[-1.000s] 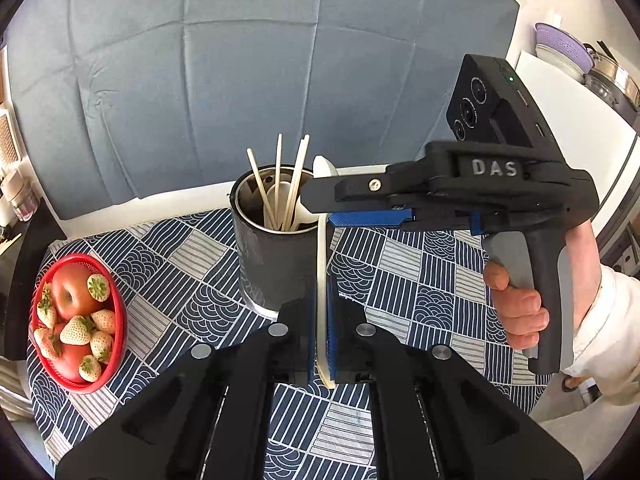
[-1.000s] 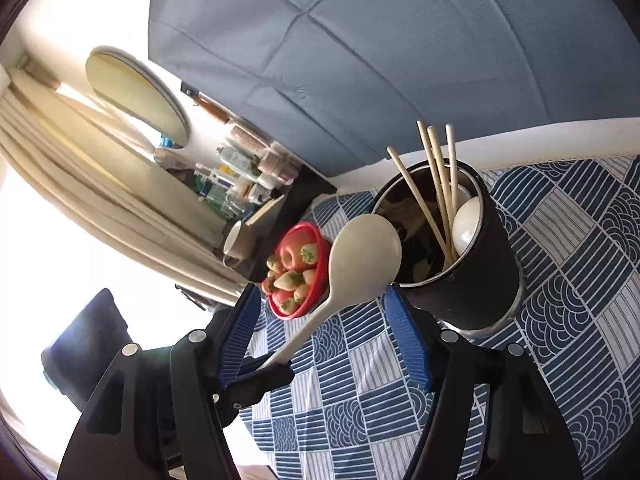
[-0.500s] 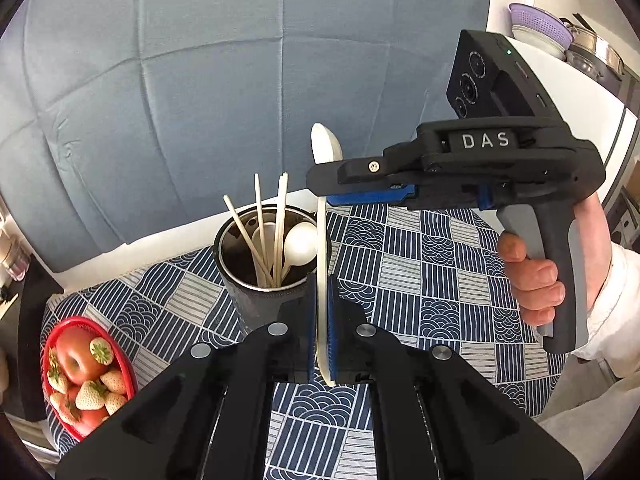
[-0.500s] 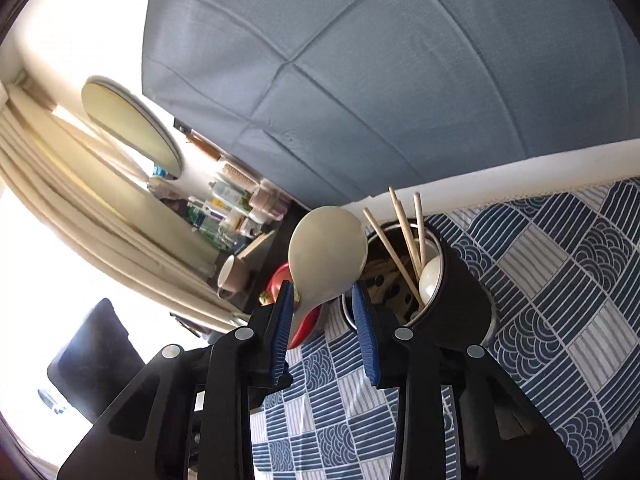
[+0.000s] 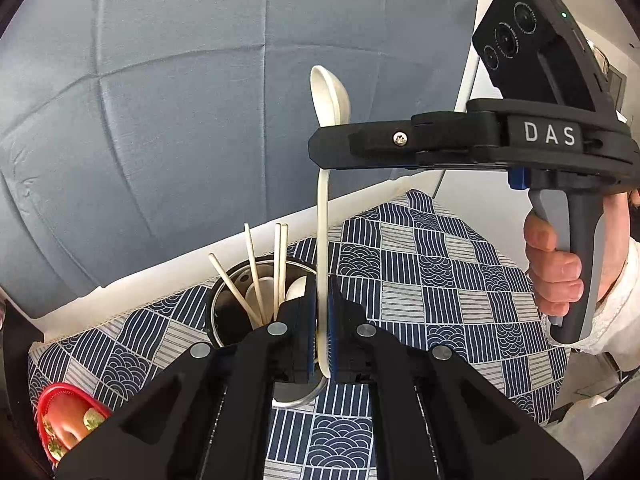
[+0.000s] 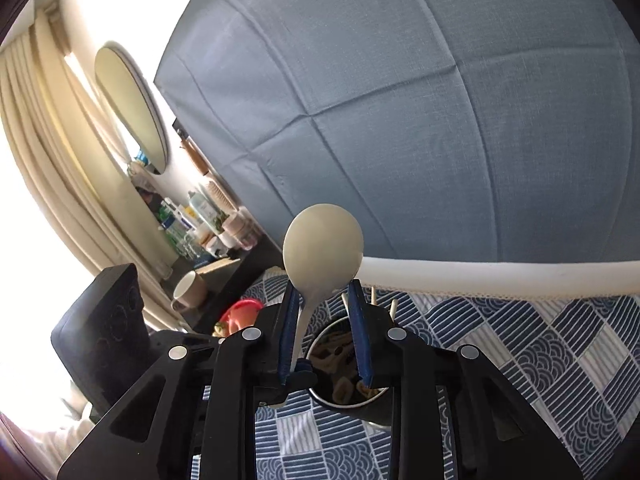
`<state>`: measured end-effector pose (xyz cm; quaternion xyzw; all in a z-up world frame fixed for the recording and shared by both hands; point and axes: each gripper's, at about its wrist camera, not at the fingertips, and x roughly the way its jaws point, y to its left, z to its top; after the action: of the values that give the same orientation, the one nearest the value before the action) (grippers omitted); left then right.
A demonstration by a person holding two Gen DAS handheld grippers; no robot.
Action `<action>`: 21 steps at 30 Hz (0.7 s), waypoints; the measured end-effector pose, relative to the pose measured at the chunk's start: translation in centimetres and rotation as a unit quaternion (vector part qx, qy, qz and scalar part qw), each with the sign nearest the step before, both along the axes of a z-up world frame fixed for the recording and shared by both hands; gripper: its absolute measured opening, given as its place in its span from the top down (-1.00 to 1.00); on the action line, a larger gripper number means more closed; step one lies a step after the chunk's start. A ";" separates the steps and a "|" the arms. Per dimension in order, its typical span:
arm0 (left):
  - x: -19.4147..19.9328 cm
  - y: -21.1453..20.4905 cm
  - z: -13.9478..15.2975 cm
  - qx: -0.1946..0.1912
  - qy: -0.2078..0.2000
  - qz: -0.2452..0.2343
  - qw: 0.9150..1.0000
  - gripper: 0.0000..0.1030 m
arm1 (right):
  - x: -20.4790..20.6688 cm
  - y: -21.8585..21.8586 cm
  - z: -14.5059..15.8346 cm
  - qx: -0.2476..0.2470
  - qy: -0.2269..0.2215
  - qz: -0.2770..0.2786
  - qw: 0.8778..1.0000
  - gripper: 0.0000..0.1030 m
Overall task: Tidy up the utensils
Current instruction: 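Lower the white spoon into the black holder and open both grippers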
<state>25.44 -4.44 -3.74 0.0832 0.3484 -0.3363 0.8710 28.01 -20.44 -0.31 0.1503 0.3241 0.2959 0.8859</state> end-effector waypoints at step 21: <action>2.0 2.4 -3.7 -0.031 0.019 0.046 0.998 -0.50 | 0.3 1.6 -0.8 -0.101 -0.058 -0.022 0.993 -0.46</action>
<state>27.41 -2.08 -7.43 0.0334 0.3581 -0.3082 0.8807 28.35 -18.89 -1.10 0.0493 0.2968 0.2506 0.9202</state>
